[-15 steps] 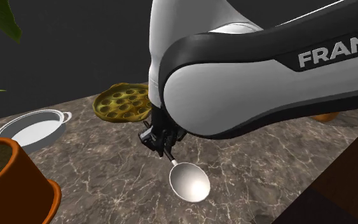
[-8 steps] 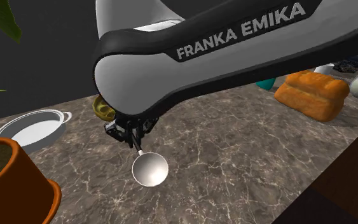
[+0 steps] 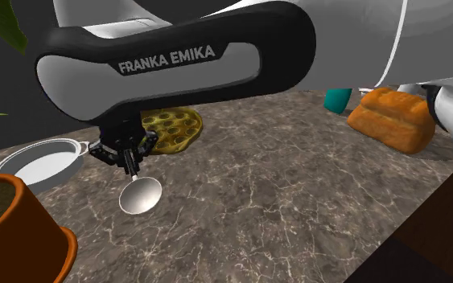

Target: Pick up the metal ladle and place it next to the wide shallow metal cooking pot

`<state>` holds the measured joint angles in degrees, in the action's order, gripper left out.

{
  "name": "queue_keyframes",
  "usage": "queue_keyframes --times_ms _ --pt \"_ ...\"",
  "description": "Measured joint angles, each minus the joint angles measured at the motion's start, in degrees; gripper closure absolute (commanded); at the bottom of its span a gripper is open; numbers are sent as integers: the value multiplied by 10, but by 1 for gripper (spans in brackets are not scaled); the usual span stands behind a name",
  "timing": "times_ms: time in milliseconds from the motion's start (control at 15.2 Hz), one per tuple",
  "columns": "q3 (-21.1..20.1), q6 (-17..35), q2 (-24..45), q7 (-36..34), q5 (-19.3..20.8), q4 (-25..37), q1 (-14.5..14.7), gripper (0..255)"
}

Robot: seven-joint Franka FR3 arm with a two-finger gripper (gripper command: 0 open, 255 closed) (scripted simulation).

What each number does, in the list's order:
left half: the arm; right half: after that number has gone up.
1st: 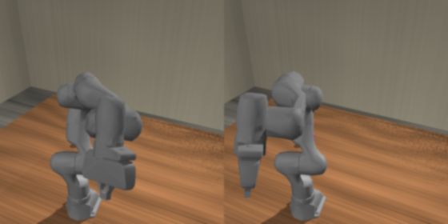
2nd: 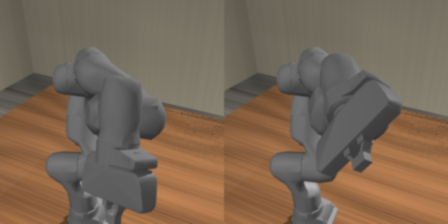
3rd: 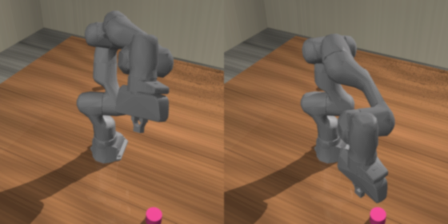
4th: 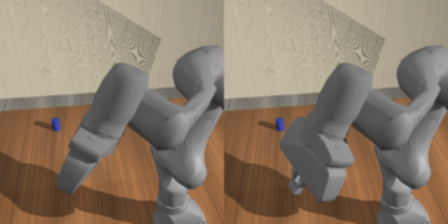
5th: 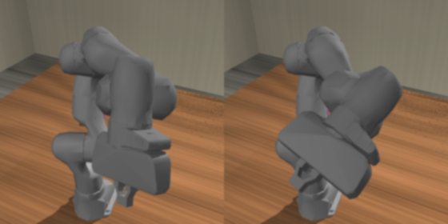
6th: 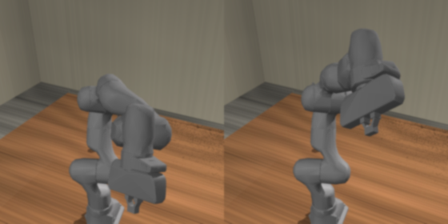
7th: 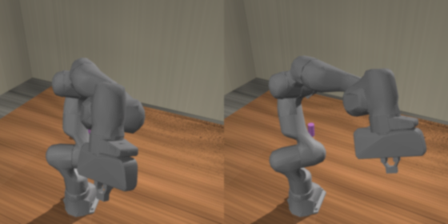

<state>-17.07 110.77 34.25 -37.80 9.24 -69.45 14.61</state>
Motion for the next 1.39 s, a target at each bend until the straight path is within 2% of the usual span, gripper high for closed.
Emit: queue_keyframes --times_ms 132,198,1386 --pt "5 -34 64 -3 11 98 22 255" --pt "7 -42 81 -3 13 122 27 255" --pt "13 81 102 -12 22 19 18 255"
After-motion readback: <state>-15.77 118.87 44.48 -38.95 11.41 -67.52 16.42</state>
